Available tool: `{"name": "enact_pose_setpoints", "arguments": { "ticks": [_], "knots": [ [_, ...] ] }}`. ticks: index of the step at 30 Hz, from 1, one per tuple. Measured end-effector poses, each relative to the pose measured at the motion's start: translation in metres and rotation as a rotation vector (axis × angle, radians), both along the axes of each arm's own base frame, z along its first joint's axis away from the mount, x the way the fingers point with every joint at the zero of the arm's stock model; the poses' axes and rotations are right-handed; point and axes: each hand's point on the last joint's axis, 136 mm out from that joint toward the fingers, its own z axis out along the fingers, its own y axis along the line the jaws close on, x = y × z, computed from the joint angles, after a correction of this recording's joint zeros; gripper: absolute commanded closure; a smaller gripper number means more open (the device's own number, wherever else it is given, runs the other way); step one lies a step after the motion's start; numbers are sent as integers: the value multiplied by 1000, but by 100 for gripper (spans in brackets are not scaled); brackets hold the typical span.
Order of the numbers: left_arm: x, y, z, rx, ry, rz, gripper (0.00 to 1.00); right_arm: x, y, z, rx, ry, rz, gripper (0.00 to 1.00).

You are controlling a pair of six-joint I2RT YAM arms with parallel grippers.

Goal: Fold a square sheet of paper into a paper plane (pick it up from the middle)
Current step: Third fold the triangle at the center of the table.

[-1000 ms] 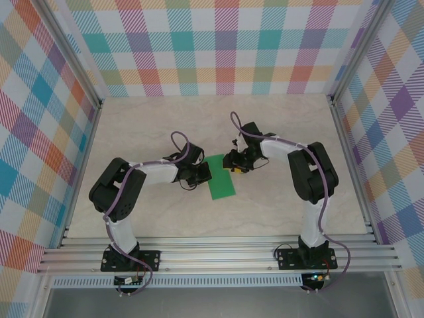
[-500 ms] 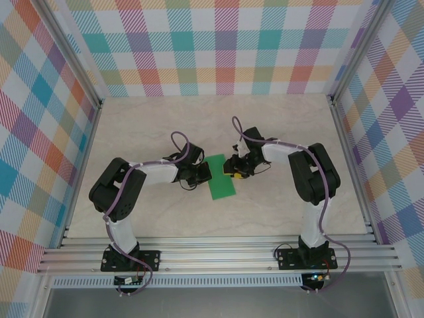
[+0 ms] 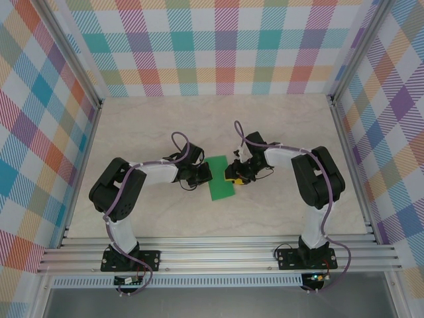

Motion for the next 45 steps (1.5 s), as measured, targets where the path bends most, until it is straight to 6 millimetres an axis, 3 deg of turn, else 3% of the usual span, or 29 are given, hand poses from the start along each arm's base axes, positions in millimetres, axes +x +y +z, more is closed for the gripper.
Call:
{"name": "enact_pose_setpoints", "arguments": {
  "ticks": [9,15,24,30,34,39,45],
  "knots": [
    [-4,0,-1,6,-2,-40,95,21,10,20,28,-58,1,62],
    [-5,-2,-1,3,-5,-55,95,31,13,18,30,-49,2,64],
    [-5,-2,-1,8,-13,-71,91,31,11,5,10,6,-4,90],
    [-8,-1,10,21,-53,-105,65,31,11,5,11,30,-28,97],
    [-22,-6,43,61,-174,-171,45,29,12,3,17,57,-51,97],
    [-58,-32,82,128,-356,-319,32,29,13,4,25,77,-69,96],
    [-95,-43,69,314,-433,-454,26,29,13,4,25,87,-80,96]
  ]
}}
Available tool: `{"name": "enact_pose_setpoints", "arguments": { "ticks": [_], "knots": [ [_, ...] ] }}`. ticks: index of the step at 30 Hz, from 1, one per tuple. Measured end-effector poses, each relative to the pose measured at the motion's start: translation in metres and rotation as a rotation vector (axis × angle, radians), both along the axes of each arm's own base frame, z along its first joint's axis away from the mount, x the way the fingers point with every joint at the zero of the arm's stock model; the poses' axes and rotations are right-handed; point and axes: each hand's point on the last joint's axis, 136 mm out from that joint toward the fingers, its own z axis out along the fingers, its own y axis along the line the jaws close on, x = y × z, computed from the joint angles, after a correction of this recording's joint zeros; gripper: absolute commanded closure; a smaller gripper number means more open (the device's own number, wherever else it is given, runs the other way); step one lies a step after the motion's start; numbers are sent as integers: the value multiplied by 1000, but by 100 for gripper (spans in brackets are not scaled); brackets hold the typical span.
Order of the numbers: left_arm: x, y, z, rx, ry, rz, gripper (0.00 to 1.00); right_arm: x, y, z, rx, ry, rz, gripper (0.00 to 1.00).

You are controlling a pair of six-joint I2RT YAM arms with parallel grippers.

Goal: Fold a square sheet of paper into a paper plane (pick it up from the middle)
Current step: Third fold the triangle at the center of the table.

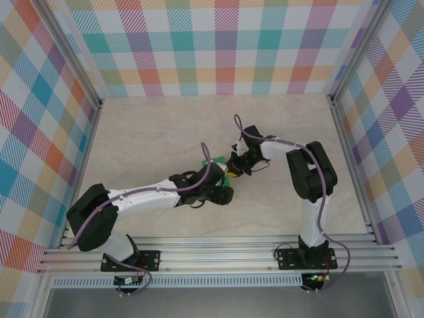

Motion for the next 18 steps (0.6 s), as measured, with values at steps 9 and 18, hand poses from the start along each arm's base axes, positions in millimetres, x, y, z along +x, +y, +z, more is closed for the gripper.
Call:
{"name": "enact_pose_setpoints", "arguments": {
  "ticks": [9,18],
  "knots": [
    [-2,-19,-28,271,-136,-39,24,0,0,0,0,1,-1,95],
    [12,-19,-27,383,-244,9,52,0,0,0,-1,1,-1,95]
  ]
}}
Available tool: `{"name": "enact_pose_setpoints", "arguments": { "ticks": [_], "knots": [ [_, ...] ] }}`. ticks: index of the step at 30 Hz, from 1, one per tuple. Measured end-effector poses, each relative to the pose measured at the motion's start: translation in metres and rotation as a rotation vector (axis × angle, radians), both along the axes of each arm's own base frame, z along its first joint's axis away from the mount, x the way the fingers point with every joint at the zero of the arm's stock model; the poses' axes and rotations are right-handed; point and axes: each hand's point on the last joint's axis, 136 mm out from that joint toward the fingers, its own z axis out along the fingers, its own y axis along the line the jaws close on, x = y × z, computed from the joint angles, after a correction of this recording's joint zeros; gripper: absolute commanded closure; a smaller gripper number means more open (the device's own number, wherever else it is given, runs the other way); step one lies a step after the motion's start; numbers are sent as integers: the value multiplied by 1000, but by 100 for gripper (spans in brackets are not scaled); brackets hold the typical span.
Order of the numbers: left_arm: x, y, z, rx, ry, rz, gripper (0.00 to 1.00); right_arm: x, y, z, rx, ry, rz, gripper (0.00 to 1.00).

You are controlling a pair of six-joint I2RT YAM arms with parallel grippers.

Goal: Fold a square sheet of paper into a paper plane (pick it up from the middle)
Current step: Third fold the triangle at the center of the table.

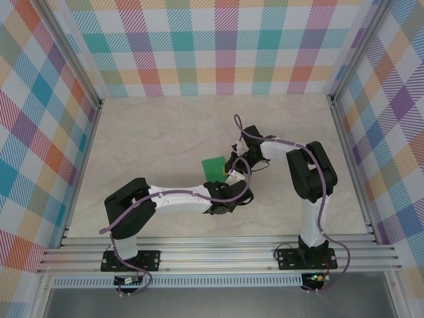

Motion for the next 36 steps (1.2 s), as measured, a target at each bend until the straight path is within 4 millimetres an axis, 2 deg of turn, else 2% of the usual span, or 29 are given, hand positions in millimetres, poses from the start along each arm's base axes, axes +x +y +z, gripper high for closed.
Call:
{"name": "enact_pose_setpoints", "arguments": {
  "ticks": [6,16,28,33,36],
  "knots": [
    [4,3,3,13,-32,15,77,-1,0,0,-2,2,1,95],
    [3,2,4,-2,-20,1,99,-2,-4,-3,-20,10,-1,95],
    [10,17,-1,-191,134,-7,100,-5,-16,-1,-84,-10,5,71],
    [10,16,-4,-256,200,-28,100,-1,-25,10,-133,-61,3,71],
    [12,18,-4,-284,224,-33,100,9,-23,20,-130,-101,6,77]
  ]
}}
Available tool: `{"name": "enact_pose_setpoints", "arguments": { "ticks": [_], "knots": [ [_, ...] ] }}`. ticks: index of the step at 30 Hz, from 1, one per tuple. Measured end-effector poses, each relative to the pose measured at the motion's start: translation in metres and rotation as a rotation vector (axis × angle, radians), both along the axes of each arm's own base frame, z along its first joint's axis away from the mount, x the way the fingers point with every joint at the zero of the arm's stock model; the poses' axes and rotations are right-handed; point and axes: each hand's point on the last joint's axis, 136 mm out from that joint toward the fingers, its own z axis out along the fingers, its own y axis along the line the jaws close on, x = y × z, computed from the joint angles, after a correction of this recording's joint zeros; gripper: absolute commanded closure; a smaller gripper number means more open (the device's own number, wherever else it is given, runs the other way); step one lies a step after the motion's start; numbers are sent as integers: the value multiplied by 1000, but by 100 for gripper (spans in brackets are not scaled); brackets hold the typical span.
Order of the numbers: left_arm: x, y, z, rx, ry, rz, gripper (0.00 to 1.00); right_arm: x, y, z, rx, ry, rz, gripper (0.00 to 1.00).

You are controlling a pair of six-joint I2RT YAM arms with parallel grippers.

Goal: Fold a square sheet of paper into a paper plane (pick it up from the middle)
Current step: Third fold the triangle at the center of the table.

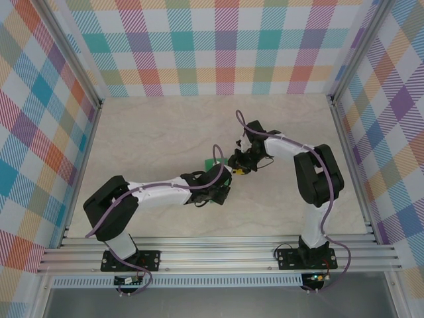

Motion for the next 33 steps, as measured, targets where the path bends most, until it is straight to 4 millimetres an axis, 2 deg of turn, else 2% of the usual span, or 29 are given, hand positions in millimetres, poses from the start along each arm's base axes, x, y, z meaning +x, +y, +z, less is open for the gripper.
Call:
{"name": "enact_pose_setpoints", "arguments": {
  "ticks": [5,8,14,20,33],
  "knots": [
    [4,3,0,-43,35,2,100,17,9,16,22,-53,17,84],
    [8,6,0,-63,54,8,100,26,18,17,31,-66,38,85],
    [10,11,-3,-89,95,11,100,29,32,-10,9,-21,82,87],
    [15,17,-5,-120,123,22,100,23,31,-39,-57,32,110,88],
    [27,29,-7,-186,168,46,100,25,28,-39,-113,3,135,89]
  ]
}}
